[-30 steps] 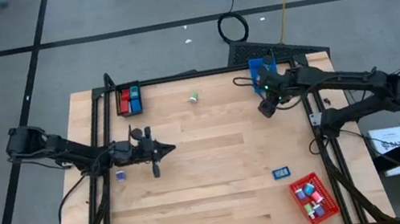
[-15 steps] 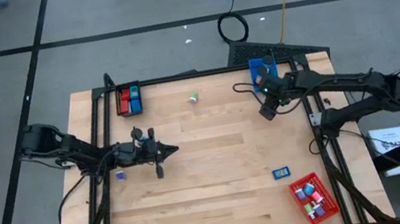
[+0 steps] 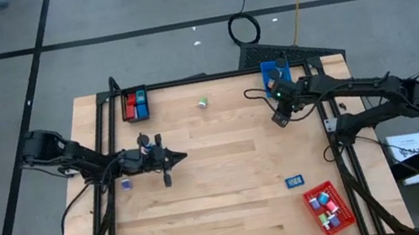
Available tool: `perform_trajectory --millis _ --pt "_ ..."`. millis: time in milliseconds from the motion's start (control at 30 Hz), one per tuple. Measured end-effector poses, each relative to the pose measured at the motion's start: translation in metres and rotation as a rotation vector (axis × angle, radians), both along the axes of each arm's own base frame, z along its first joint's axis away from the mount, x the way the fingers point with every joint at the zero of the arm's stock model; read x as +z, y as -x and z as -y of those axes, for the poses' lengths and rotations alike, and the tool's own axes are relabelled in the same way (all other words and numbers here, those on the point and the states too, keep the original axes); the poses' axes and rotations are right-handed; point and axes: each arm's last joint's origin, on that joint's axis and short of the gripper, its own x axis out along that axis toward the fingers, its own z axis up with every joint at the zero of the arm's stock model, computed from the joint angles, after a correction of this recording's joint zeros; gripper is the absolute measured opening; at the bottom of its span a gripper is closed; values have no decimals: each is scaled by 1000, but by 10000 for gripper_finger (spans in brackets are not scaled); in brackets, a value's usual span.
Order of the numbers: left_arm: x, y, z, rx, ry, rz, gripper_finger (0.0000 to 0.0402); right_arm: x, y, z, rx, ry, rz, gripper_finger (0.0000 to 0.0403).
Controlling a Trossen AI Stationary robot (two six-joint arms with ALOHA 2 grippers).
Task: Pick & Place Office items
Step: Put the red sand timer into the blue basket
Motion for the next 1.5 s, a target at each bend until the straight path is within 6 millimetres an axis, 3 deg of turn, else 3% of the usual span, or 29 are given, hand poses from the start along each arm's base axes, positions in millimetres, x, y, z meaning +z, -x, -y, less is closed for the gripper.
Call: perform_trajectory --millis 100,233,367,500,700,933,1267,1500 --pt "0 0 0 0 0 0 21 11 -2 1 -18 11 22 204" --pt "0 0 0 0 0 0 21 41 -3 8 -58 52 64 204" --pt "0 0 0 0 0 -1 21 70 4 22 -137 139 39 204" --pt "0 0 0 0 0 -1 21 85 14 42 -209 186 71 204" --pt "0 0 0 1 -1 -2 21 75 27 70 -279 149 37 204" --pt "0 0 0 1 -3 -2 21 53 13 93 -269 123 -9 204" --pt "0 0 0 1 -2 -2 21 31 3 104 -267 77 -67 204" --pt "0 0 0 1 -1 -2 21 10 7 102 -267 67 -75 204"
